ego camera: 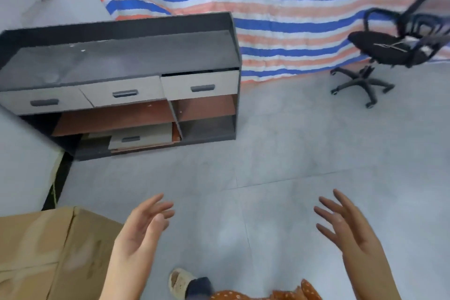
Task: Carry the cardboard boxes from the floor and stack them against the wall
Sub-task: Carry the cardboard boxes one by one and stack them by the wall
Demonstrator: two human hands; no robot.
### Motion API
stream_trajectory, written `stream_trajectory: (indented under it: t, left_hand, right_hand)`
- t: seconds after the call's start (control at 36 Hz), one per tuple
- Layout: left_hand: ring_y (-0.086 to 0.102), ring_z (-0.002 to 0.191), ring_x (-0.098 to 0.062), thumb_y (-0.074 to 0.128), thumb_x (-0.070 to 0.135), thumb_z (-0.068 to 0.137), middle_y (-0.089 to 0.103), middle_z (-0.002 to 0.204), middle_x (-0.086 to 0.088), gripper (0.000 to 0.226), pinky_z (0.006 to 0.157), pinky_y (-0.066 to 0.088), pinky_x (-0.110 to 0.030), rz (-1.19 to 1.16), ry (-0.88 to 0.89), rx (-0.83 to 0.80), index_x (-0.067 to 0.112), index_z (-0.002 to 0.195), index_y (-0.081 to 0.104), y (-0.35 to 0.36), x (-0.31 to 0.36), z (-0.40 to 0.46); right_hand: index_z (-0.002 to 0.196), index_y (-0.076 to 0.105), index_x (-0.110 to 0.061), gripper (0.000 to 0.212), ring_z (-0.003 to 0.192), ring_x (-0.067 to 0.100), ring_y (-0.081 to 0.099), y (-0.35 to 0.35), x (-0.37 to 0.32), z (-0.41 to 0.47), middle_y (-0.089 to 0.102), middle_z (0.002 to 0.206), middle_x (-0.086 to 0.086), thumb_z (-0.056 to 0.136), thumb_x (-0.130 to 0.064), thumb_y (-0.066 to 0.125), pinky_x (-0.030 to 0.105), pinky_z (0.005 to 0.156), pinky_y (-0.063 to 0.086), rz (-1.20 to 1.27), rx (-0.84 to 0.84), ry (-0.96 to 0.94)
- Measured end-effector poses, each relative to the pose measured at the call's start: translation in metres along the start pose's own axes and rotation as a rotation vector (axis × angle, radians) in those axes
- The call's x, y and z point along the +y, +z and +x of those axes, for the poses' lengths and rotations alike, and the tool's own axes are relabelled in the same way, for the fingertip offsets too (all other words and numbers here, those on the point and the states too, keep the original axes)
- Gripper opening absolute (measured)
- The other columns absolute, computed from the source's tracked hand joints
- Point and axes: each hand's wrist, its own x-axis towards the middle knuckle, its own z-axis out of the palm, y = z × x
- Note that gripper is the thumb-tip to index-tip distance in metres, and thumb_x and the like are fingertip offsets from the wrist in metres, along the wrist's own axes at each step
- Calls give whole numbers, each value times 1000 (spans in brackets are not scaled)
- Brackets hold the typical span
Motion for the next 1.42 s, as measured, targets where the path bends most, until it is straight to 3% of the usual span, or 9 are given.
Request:
stream_trajectory:
  t: [0.22, 0.33, 0.42, 0.5, 0.64, 0.72, 0.78, 1.33, 1.42]
  left_hand:
    - [69, 88, -11, 43, -2, 93, 72, 96, -5, 34, 81, 54, -24, -29, 3, -303, 21, 114, 57, 157, 8, -47]
    - [69, 86, -9, 40, -6, 92, 72, 100, -1, 41, 78, 54, -21, 13, 52, -509, 24, 117, 52, 222, 17, -61]
    - [69, 86, -9, 39, -8, 92, 72, 100, 4, 42, 78, 55, -20, 48, 61, -632, 26, 113, 54, 265, 19, -62]
    - [70, 89, -13, 39, -3, 94, 73, 99, -1, 39, 76, 56, -21, 56, 34, -733, 26, 111, 57, 306, 20, -58]
    - [69, 90, -13, 42, 0, 94, 72, 100, -1, 34, 77, 56, -23, 45, 72, -876, 23, 112, 59, 384, 35, -57]
    - [69, 90, -14, 43, 0, 94, 72, 100, 0, 32, 79, 56, -25, 23, 98, -957, 22, 112, 60, 437, 47, -52]
    - [69, 90, -14, 43, 0, 94, 72, 101, 0, 33, 79, 56, -25, 11, 106, -1006, 21, 113, 59, 471, 56, -43]
    - [69, 90, -14, 42, -1, 95, 72, 100, 2, 33, 82, 55, -27, 111, 160, -1292, 20, 114, 60, 728, 118, 18]
    - [69, 90, -14, 44, -1, 95, 72, 100, 3, 33, 81, 55, -25, 116, 140, -1302, 20, 112, 61, 769, 118, 17]
  right_hand:
    - [115, 58, -37, 63, 102, 11, 67, -169, 17, -40, 68, 115, -6, 61, -68, 69, 26, 78, 57, 100, 359, 50]
    - [116, 59, -37, 76, 101, 9, 67, -220, 30, -63, 69, 114, -7, 54, -78, 70, 27, 78, 57, 119, 571, 79]
    - [114, 60, -35, 29, 102, 13, 67, -244, 40, -76, 68, 114, 0, 86, -42, 64, 27, 78, 57, 172, 727, 105]
    - [115, 58, -30, 23, 98, 8, 67, -264, 46, -83, 66, 118, 3, 95, -21, 53, 27, 77, 56, 204, 823, 166]
    - [113, 59, -31, 87, 92, 5, 68, -293, 50, -73, 71, 107, -9, 43, -80, 74, 21, 70, 58, 176, 951, 221]
    - [115, 58, -27, 22, 94, 4, 66, -315, 52, -50, 67, 115, 2, 94, -21, 55, 22, 72, 56, 224, 1027, 213]
    - [120, 57, -23, 31, 95, 3, 66, -331, 55, -31, 65, 117, 2, 99, -7, 42, 22, 74, 55, 200, 1061, 224]
    - [112, 59, -25, 30, 92, 4, 67, -445, 38, 135, 66, 115, 2, 98, -6, 42, 23, 74, 55, 273, 1298, 296]
    - [111, 60, -28, 29, 93, 5, 68, -476, 36, 160, 70, 110, -1, 85, -41, 65, 22, 74, 56, 298, 1282, 264]
